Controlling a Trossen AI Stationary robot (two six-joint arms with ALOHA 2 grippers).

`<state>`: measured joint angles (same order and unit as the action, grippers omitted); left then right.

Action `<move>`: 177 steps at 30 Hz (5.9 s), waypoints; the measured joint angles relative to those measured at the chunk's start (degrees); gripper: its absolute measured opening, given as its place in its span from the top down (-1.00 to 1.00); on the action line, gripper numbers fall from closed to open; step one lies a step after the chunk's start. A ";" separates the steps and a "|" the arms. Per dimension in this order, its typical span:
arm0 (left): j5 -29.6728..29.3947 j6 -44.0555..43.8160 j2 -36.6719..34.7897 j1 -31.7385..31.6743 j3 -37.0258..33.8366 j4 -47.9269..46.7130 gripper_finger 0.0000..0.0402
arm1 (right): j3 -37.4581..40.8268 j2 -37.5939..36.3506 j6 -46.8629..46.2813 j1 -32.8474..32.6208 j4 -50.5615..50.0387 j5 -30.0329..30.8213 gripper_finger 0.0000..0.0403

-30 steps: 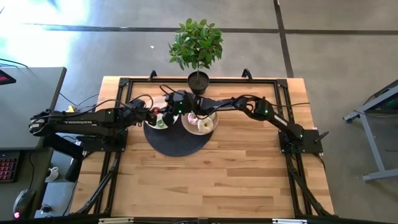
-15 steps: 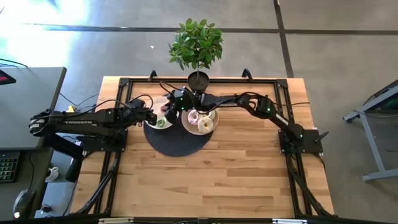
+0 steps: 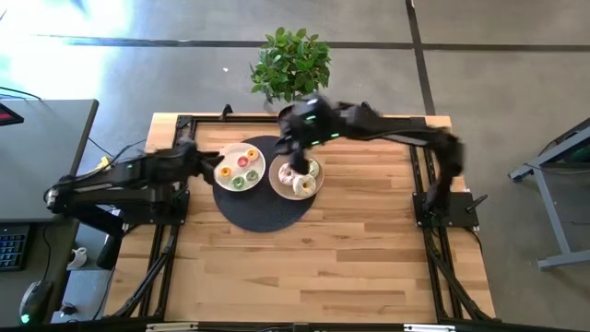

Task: Pick & Place donuts
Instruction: Return to Home Position

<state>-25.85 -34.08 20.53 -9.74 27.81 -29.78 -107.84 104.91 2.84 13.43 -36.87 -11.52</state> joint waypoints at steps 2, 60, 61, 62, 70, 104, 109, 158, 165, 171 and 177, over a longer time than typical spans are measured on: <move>1.78 3.40 -4.75 0.00 0.17 -0.02 0.37 | 3.46 -6.36 1.11 -0.78 -2.18 4.78 0.28; 16.18 24.78 -19.56 0.50 -26.60 31.16 0.37 | 101.27 -97.97 -9.72 -4.08 36.84 10.51 0.31; 16.31 24.78 -19.56 0.41 -26.60 31.13 0.37 | 101.27 -97.88 -10.06 -4.08 36.72 10.53 0.31; 16.36 24.78 -19.56 0.37 -26.60 31.12 0.37 | 101.27 -97.88 -10.28 -4.08 36.64 10.55 0.31; 16.31 24.78 -19.56 0.39 -26.59 31.03 0.37 | 107.02 -97.88 -8.98 -4.07 45.68 10.53 0.31; 16.27 24.78 -19.56 0.37 -26.58 30.97 0.37 | 106.67 -96.33 -6.87 -4.06 37.60 14.40 0.31; 16.27 24.78 -19.56 0.37 -26.58 30.95 0.37 | 106.67 -96.33 -6.87 -4.06 37.60 14.37 0.31; 16.32 24.78 -19.54 0.37 -26.58 31.12 0.37 | 106.72 -96.33 -6.87 -4.06 37.58 14.37 0.31; 16.33 24.78 -19.54 0.37 -26.58 31.16 0.37 | 106.72 -96.33 -6.87 -4.06 37.56 14.37 0.31; 16.33 24.78 -19.54 0.37 -26.58 31.19 0.37 | 106.72 -96.33 -6.87 -4.06 37.56 14.37 0.31; 16.35 24.78 -19.54 0.37 -26.58 31.23 0.37 | 106.72 -96.33 -6.87 -4.04 37.56 14.37 0.31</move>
<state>-9.50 -9.30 0.99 -9.37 1.23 1.45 -1.13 8.58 -4.03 9.39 0.69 2.85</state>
